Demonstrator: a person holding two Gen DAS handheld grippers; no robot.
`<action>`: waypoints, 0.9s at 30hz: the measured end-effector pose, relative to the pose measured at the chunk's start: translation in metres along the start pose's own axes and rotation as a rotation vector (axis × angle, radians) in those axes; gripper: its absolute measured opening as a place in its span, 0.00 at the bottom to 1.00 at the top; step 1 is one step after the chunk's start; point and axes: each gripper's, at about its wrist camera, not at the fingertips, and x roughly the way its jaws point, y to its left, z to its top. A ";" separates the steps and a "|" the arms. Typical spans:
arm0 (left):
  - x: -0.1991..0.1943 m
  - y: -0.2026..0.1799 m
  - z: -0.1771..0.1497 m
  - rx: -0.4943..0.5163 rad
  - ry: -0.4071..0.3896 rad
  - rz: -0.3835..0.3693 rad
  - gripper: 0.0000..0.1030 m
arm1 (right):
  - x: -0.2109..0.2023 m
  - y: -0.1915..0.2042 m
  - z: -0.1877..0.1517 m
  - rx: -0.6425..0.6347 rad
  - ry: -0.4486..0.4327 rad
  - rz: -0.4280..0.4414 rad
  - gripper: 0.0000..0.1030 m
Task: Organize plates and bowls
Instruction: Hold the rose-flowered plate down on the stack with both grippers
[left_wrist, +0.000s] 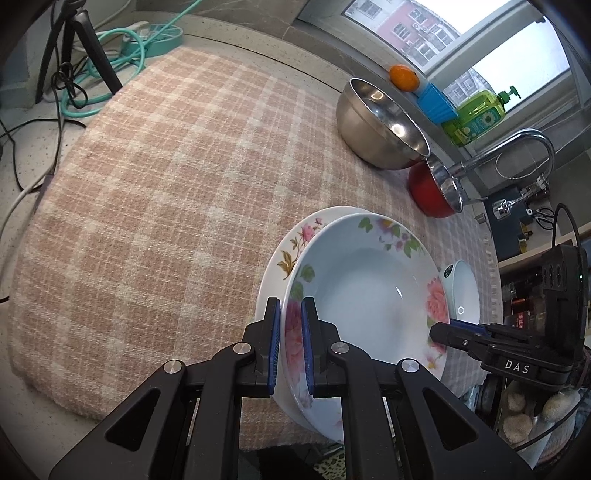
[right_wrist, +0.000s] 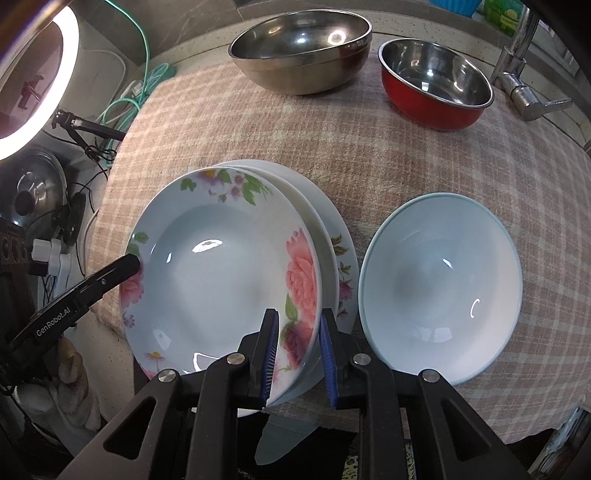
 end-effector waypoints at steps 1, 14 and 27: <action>0.000 0.000 0.000 0.003 0.001 0.001 0.09 | 0.000 0.000 0.000 0.001 -0.002 -0.002 0.20; 0.002 -0.004 0.000 0.017 0.007 0.013 0.09 | -0.006 -0.005 0.000 0.013 -0.035 0.005 0.21; -0.001 -0.010 0.001 0.055 0.000 0.040 0.09 | -0.011 -0.011 -0.007 0.038 -0.061 0.037 0.22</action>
